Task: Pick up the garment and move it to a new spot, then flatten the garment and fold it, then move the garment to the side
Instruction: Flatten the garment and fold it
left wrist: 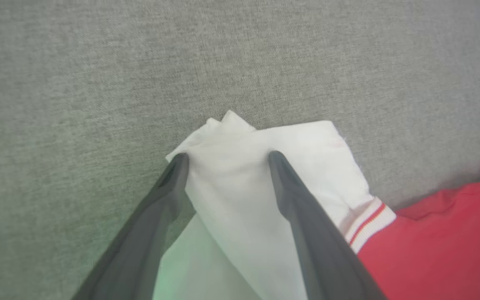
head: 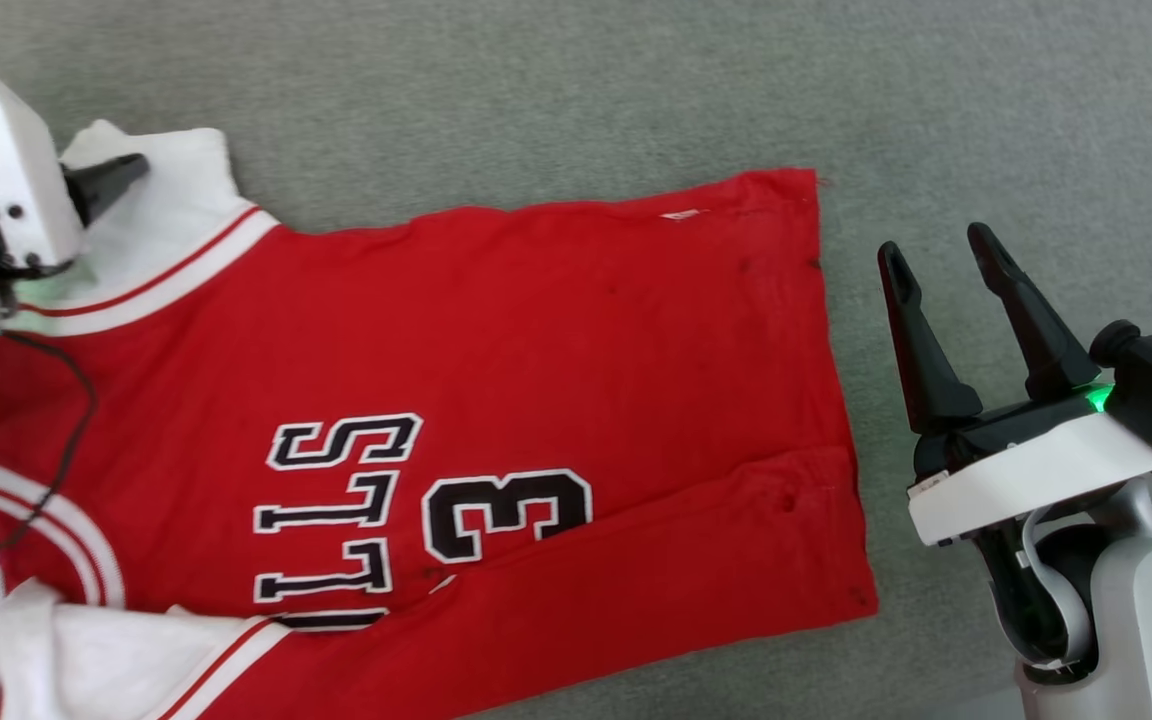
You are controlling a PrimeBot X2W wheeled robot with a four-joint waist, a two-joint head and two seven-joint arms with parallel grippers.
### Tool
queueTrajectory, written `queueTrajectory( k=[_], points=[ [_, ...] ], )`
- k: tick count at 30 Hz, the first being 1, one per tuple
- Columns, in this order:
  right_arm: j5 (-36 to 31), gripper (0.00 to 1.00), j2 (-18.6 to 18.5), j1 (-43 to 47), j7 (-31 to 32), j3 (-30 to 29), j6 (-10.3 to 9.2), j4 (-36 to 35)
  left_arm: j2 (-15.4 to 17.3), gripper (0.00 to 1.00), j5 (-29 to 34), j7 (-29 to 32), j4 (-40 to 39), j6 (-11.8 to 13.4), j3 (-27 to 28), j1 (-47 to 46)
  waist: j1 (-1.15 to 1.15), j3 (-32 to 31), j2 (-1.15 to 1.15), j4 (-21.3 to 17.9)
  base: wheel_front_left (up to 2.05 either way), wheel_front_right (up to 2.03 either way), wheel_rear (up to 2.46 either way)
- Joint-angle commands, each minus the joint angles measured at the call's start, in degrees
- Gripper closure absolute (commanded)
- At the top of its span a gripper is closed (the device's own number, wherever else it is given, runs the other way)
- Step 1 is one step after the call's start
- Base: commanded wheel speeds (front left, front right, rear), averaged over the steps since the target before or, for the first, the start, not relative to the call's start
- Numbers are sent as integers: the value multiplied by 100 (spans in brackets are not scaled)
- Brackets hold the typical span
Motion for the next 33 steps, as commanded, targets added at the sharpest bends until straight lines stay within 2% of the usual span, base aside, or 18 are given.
queueTrajectory(
  k=[1,4,5,6,7,8,16,26,33],
  points=[
    [41,0,37,-9,14,24,-4,3,40,0,76,222,181,79,-169,17,-1,133,0,-162,0,0,0],
    [81,0,45,9,21,43,-4,35,-10,0,47,369,355,126,-269,151,-1,157,0,-215,0,0,0],
    [114,0,48,15,28,37,-4,55,-61,4,-20,481,447,149,-313,245,-1,157,0,-230,0,0,0],
    [143,0,47,30,53,24,-4,76,-123,55,-54,578,514,157,-365,336,-1,157,0,-241,0,0,0],
    [162,0,46,33,76,15,-4,92,-180,87,-101,620,560,157,-395,403,-1,156,0,-248,0,0,0],
    [187,0,48,28,96,12,-4,105,-232,100,-123,601,595,156,-408,456,-1,152,0,-250,0,0,0],
    [421,0,-63,-75,672,-71,-4,240,-492,100,5,-113,737,-94,-297,285,-1,-88,0,-8,0,0,0],
    [935,0,-530,-1042,2880,-209,-4,1089,-814,100,392,-793,404,-280,-324,-367,-1,-326,0,723,0,0,0],
    [916,0,-759,-1953,3675,-281,-3,1924,-1022,100,583,-1075,-135,-444,-453,-512,-1,-167,0,1206,0,0,0]
  ],
)
